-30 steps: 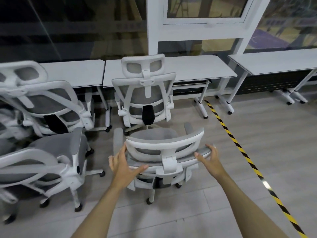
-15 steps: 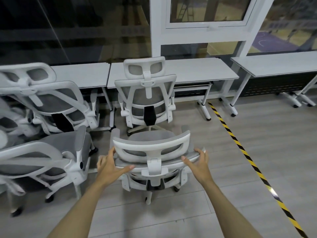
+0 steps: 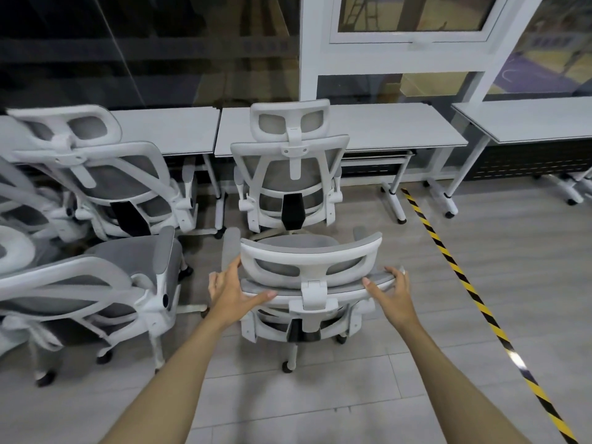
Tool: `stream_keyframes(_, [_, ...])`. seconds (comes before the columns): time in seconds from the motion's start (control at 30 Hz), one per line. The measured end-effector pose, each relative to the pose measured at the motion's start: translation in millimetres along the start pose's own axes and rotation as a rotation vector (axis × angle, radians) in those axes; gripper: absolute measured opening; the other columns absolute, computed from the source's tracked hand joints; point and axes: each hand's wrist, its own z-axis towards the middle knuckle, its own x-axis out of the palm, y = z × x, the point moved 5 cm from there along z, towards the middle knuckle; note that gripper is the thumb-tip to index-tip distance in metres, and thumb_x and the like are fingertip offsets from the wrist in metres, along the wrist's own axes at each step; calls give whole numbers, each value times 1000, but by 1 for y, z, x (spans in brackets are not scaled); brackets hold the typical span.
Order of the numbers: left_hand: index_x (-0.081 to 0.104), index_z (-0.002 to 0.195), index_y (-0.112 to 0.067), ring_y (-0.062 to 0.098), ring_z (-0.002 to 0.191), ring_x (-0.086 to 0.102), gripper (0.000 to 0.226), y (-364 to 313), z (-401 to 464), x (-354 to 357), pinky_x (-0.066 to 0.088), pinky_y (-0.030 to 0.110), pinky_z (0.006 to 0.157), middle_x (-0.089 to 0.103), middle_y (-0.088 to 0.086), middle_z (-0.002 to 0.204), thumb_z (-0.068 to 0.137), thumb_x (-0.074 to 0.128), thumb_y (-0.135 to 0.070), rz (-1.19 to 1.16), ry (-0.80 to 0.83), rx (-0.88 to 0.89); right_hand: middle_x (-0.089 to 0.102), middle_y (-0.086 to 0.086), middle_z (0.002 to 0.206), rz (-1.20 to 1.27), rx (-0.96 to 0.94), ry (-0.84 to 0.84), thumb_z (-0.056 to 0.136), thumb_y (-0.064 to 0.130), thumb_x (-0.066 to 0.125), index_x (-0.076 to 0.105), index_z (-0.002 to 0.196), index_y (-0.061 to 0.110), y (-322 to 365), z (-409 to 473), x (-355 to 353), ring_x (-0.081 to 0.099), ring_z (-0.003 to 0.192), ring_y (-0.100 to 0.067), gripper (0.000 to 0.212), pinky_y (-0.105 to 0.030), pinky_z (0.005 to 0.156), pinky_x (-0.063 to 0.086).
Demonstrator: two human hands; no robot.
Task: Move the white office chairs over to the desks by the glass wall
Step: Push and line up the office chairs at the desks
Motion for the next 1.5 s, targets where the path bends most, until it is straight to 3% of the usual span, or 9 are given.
stream_keyframes(0.13, [7, 154, -48, 33, 154, -6, 132, -14, 23, 11, -6, 52, 123, 27, -4, 163, 47, 69, -95, 9, 9, 20, 31, 5, 153, -4, 2, -1, 58, 84, 74, 46, 134, 38, 8, 26, -9, 35, 143, -18, 93, -45, 114, 40])
stream_keyframes(0.27, [8, 155, -45, 33, 154, -6, 134, -31, 44, 17, -7, 51, 124, 28, -4, 163, 46, 66, -98, 21, -1, 23, 33, 4, 149, -11, -1, 13, 74, 65, 79, 45, 140, 30, 16, 51, -15, 40, 137, -19, 82, -38, 107, 41])
stream_keyframes(0.43, [9, 153, -47, 32, 153, -3, 132, -32, 61, 20, 1, 50, 124, 34, -5, 159, 47, 70, -94, 6, -19, -10, 33, 5, 143, -6, 9, 31, 78, 55, 80, 43, 144, 24, 25, 72, -16, 42, 130, -16, 81, -33, 103, 41])
stream_keyframes(0.6, [15, 152, -44, 29, 141, 25, 127, -33, 52, 5, 15, 45, 120, 48, -8, 139, 49, 70, -92, 76, -52, 46, 31, 7, 145, 40, -10, 2, 79, 52, 82, 45, 142, 25, 23, 54, -5, 41, 127, -12, 77, -30, 101, 39])
stream_keyframes(0.73, [15, 153, -43, 27, 137, 29, 130, -18, 46, -7, 27, 50, 118, 47, -14, 135, 46, 67, -95, 95, -34, 53, 26, 7, 151, 56, -9, -1, 79, 52, 81, 44, 142, 28, 19, 40, 10, 39, 129, -11, 77, -29, 100, 37])
stream_keyframes(0.93, [21, 152, -41, 29, 143, 31, 120, -8, 62, -14, 15, 56, 122, 47, -11, 141, 54, 66, -94, 84, -82, 121, 22, 7, 158, 38, -15, 18, 69, 70, 78, 45, 140, 36, 27, 48, 22, 36, 142, -18, 85, -36, 108, 40])
stream_keyframes(1.1, [22, 152, -39, 27, 147, 26, 122, -11, 65, -15, 9, 56, 124, 43, -7, 150, 52, 63, -96, 84, -82, 129, 10, 9, 164, 53, 7, 40, 79, 58, 79, 36, 152, 32, 29, 51, 26, 29, 147, -18, 88, -34, 109, 36])
stream_keyframes(1.27, [16, 155, -37, 25, 152, 13, 125, -24, 54, -9, -4, 51, 125, 34, -7, 157, 54, 67, -92, 57, -94, 113, -1, 6, 170, 33, 41, 74, 77, 64, 77, 20, 159, 39, 27, 56, 18, 15, 155, -22, 103, -47, 119, 28])
stream_keyframes(1.5, [10, 157, -37, 22, 153, 12, 127, -32, 49, -7, -4, 50, 125, 29, -5, 160, 57, 64, -92, 128, -71, 97, -7, 9, 169, 31, 82, 107, 66, 74, 80, 12, 160, 41, 22, 62, 13, 12, 156, -23, 121, -52, 122, 27])
